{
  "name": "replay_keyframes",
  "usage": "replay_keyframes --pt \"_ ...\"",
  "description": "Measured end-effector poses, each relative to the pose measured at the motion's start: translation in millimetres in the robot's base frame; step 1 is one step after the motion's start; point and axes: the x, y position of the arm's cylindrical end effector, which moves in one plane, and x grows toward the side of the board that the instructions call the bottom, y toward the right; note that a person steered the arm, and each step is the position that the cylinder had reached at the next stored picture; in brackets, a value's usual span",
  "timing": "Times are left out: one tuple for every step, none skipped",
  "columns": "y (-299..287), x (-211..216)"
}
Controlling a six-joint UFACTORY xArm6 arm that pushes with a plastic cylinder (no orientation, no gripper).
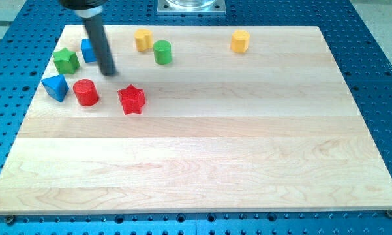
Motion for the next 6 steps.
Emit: replay_keyframes --pt "52 -16" --pt "85 -47" --pt "43 -40" --pt "-6 4" --pt "-17 19" --pt "-17 16"
